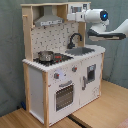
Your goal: Play with the kitchen
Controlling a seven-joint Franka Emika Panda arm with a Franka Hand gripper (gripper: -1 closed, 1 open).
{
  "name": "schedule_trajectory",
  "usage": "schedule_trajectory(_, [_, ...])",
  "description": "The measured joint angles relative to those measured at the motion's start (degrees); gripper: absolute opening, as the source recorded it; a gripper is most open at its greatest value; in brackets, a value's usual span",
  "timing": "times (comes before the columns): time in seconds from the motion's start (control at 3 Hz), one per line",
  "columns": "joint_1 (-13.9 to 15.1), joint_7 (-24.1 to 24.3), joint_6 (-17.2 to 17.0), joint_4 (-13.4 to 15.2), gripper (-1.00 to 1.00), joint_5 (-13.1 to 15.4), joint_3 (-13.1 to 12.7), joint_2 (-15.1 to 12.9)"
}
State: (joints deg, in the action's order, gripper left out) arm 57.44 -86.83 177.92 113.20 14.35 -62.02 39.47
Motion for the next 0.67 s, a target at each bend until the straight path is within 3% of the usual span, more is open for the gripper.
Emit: schedule_trajectory(0.67, [-9.2,-0.8,0.3,5.0,-1.0,0.0,6.8,-0.1])
